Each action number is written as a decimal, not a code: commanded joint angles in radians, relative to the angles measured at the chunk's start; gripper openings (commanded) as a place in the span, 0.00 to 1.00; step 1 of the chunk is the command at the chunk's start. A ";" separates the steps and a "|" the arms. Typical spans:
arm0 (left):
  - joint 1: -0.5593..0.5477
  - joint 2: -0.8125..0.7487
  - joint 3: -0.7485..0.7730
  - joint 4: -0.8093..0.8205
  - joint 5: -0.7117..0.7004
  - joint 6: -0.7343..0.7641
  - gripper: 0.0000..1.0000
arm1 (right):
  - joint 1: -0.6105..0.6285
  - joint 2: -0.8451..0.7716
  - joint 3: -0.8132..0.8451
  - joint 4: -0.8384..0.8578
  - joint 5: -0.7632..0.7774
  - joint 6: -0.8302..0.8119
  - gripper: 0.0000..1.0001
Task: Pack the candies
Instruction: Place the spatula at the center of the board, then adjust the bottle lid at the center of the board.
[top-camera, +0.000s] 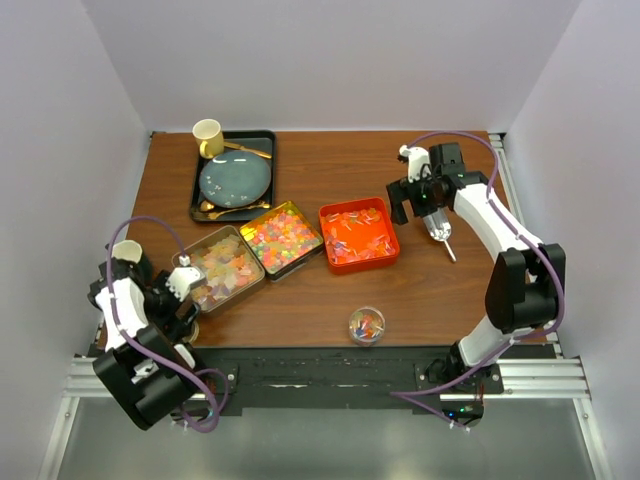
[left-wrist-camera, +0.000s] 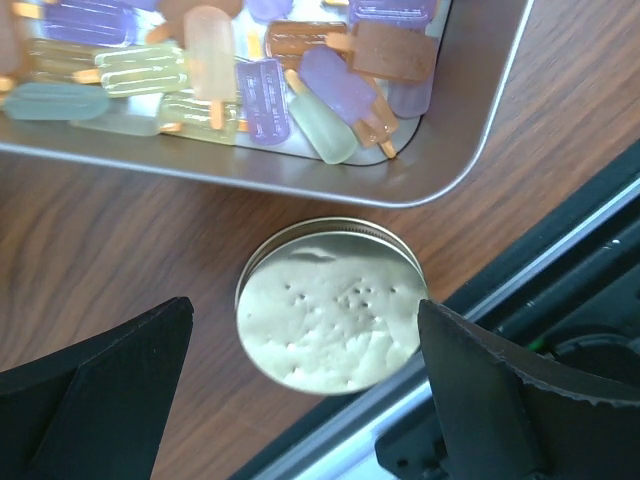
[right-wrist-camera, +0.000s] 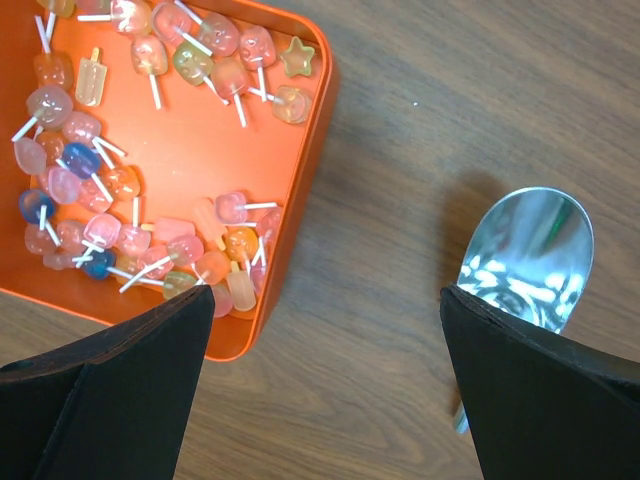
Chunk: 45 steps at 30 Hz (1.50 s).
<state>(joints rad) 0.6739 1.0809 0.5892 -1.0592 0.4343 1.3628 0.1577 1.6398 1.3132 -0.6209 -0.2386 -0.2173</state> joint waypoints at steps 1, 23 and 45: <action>-0.005 -0.010 -0.060 0.128 0.015 0.051 1.00 | 0.008 -0.006 0.061 0.021 -0.027 -0.011 0.99; -0.192 0.092 -0.103 0.346 -0.009 -0.103 0.71 | 0.037 0.018 0.050 0.012 -0.033 -0.031 0.99; -0.251 0.057 0.060 0.022 0.023 -0.027 1.00 | 0.040 0.009 0.020 0.021 -0.082 -0.030 0.99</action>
<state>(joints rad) 0.4164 1.1229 0.6491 -0.9649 0.4789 1.2675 0.1917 1.6505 1.3190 -0.6170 -0.2829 -0.2466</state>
